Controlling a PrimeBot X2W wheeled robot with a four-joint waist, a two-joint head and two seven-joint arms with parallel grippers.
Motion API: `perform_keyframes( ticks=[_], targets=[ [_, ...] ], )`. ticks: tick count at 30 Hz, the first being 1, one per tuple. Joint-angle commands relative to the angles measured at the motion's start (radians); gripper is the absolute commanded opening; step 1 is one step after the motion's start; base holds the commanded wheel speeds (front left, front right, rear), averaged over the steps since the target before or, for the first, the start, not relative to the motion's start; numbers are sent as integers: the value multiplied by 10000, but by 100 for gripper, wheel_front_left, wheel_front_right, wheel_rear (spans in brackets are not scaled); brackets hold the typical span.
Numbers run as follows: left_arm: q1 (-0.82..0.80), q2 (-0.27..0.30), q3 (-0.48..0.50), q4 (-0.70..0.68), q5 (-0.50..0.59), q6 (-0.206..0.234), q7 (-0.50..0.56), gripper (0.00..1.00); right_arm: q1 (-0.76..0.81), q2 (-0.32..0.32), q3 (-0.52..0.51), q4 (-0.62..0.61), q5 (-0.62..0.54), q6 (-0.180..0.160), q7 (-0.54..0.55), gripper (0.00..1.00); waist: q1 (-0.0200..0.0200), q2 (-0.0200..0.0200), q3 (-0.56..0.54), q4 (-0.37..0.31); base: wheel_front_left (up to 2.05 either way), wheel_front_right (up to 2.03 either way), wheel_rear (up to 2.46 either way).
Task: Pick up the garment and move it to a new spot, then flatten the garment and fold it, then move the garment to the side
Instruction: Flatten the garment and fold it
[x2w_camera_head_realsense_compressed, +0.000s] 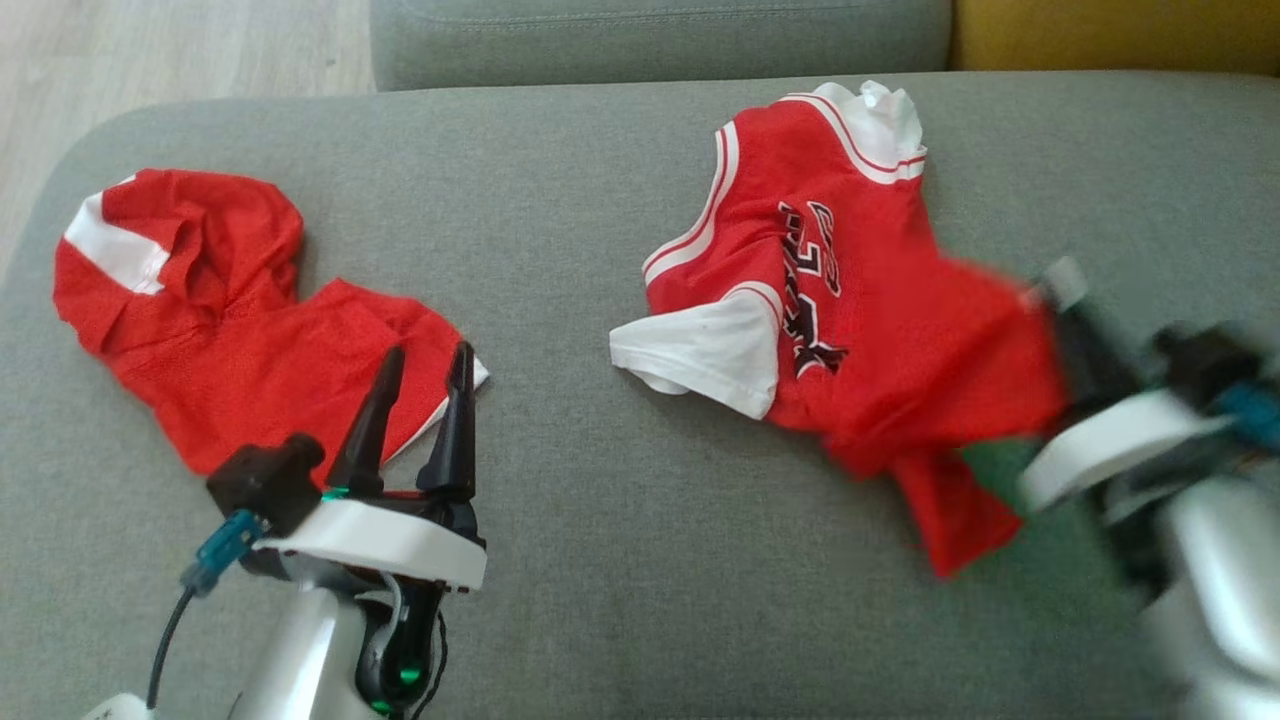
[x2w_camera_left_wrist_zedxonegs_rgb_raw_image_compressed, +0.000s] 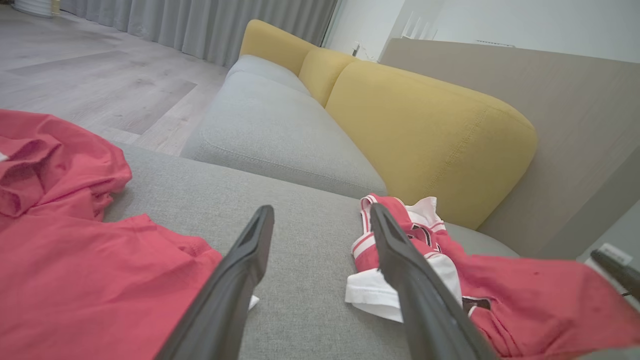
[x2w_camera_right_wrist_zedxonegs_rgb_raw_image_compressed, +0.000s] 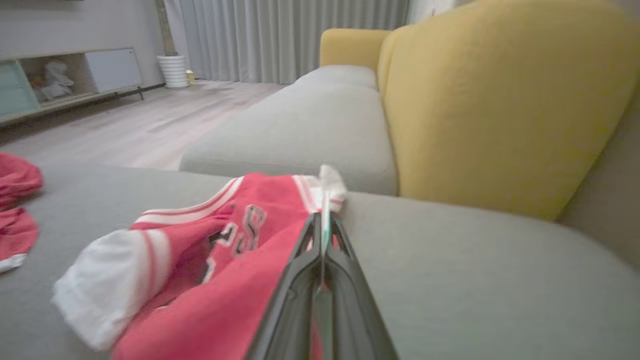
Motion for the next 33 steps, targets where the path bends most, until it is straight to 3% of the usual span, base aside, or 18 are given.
perform_keyframes(
  ticks=[1, 7, 12, 16, 20, 28, 29, 30, 33],
  targets=[
    [-390, 97, 336, -357, -29, 75, -53, 100, -460, -315, 57, -401, -26, -9, 73, 0, 0, 0, 24, -3, 0, 0, 0],
    [-597, 97, 131, -421, -95, 84, -53, 100, -1662, -2416, -169, -616, 104, -9, 1127, 0, 0, 0, 377, 94, 0, 0, 0],
    [-859, 97, -50, -405, -101, 52, -53, 100, -2723, -4237, 367, 13, 270, -9, 1600, 0, 0, 0, 848, 397, 0, 0, 0],
    [-1079, 97, -223, -381, -103, 32, -53, 100, -3674, -5203, 814, 726, 571, -9, 1749, 0, 0, 0, 1246, 713, 0, 0, 0],
    [-1260, 97, -383, -356, -149, 27, -53, 100, -4771, -5837, 1192, 1566, 733, -9, 1564, 0, 0, 0, 1547, 1044, 0, 0, 0],
    [-1499, 97, -635, -415, -279, 68, -53, 100, -6577, -6357, 1982, 3461, 167, -9, 1219, 0, 0, 0, 1974, 1527, 0, 0, 0],
    [-1508, 97, -647, -421, -290, 76, -53, 100, -6730, -6350, 2003, 3741, 57, -9, 1170, 46, 0, 0, 1989, 1546, 0, 0, 0],
    [-1512, 97, -658, -427, -299, 87, -53, 100, -6876, -6328, 1971, 4005, -70, -9, 1078, 100, 0, 0, 2000, 1557, 0, 0, 0],
    [-1531, 97, -662, -431, -317, 141, -53, 100, -7247, -6045, 1574, 4721, -398, -9, 677, 100, 0, 0, 1995, 1510, 0, 0, 0]
  ],
)
